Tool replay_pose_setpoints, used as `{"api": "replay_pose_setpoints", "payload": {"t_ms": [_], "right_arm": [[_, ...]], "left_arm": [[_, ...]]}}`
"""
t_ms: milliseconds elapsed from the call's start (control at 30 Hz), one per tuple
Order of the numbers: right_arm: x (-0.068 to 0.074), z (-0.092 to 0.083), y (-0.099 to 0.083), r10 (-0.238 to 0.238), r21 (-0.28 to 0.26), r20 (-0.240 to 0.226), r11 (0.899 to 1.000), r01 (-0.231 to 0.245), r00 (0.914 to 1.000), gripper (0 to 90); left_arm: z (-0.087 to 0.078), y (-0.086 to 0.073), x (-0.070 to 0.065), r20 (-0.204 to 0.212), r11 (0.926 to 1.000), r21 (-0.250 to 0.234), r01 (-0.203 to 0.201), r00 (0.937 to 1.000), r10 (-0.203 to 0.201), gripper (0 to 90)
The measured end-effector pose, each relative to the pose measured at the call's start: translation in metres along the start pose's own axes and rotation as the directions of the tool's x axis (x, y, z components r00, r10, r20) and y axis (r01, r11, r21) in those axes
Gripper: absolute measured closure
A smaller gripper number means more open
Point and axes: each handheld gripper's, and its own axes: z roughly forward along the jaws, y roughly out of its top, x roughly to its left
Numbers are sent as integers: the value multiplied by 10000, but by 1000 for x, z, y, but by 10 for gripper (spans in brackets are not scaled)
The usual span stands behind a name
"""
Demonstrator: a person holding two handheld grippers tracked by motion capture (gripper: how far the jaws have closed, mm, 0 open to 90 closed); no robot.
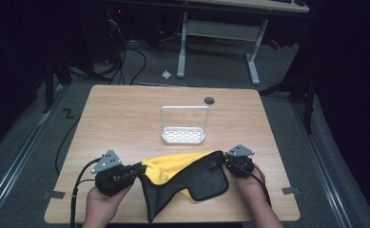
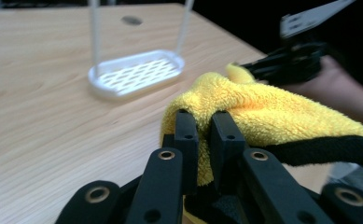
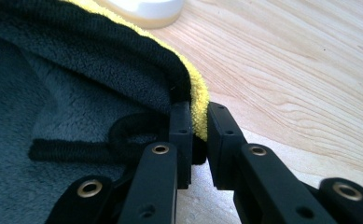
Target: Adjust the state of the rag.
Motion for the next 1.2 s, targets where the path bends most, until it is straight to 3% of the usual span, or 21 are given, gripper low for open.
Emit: {"api": "replay_pose_setpoints", "payload": {"t_ms": [67,100,167,233,267,300,333,400,433,533,667,733,800,833,867,900,1000,1033,1067,1133,1200], "right_arm": [[-2,4,-1,145,92,-34,9999,-144,9999,814],[-3,6,-1,239,135,-42,9996,-239,9997,811],[-5,9,0,352,81,-64,9993,-352,9994,798],[-6,10,2,427,74,-27,9991,-427,9991,768],[-6,11,3,449,64,-31,9990,-449,9990,746],[-5,11,4,524,2,-32,9986,-524,9986,719],[-5,11,4,524,2,-32,9986,-524,9986,719],[-7,4,8,777,-262,-124,9966,-780,9969,640],[-8,0,8,912,-420,-204,9949,-920,9956,618],[-11,-13,9,1219,-759,-433,9893,-1249,9916,562],[-15,-30,8,1386,-1207,-545,9821,-1443,9888,518],[-17,-41,8,1468,-1440,-507,9777,-1527,9879,508],[-17,-50,5,1463,-1626,-559,9747,-1536,9877,506],[-17,-50,5,1463,-1626,-559,9747,-1536,9877,506],[-12,-57,1,1197,-1689,-509,9775,-1267,9915,518],[-9,-60,-2,1072,-1705,-568,9786,-1155,9926,532],[-1,-67,-8,883,-1661,-1017,9806,-1045,9909,600],[3,-67,-9,754,-1620,-1198,9823,-944,9899,639],[7,-66,-10,638,-1535,-1379,9845,-850,9884,674],[15,-59,-10,373,-1301,-1699,9897,-599,9848,757],[21,-44,-10,213,-765,-1867,9964,-361,9822,828]], "left_arm": [[13,-13,20,-184,9971,423,626,9979,-619,820],[13,-13,20,-184,9971,423,626,9979,-619,816],[28,-31,45,-854,9877,911,1270,9892,-1193,803],[32,-39,56,-1244,9828,1040,1523,9824,-1391,774],[32,-39,56,-1244,9828,1040,1523,9824,-1391,750],[33,-44,65,-1714,9797,1076,1693,9738,-1495,725],[33,-44,65,-1714,9797,1076,1693,9738,-1495,700],[28,-46,72,-2000,9768,925,1934,9646,-1720,630],[26,-47,73,-1999,9758,863,2008,9631,-1805,620],[18,-47,73,-2026,9773,705,2000,9622,-1823,578],[-3,-41,72,-2138,9808,61,1951,9584,-1893,530],[-13,-39,68,-2138,9816,-199,1901,9582,-1900,515],[-22,-38,59,-2028,9857,-338,1654,9646,-1688,543],[-22,-38,59,-2028,9857,-338,1654,9646,-1688,556],[-27,-40,42,-2168,9950,-71,998,9712,-990,570],[-30,-41,36,-2260,9972,-29,751,9713,-738,585],[-36,-43,23,-1579,9951,-354,925,9827,-970,654],[-35,-44,17,-1445,9967,-282,766,9863,-799,682],[-32,-45,13,-1344,9978,-171,646,9887,-664,706],[-16,-50,2,-912,9977,563,379,9953,-326,743],[3,-55,-4,-881,9917,1284,42,9961,72,762]]}}
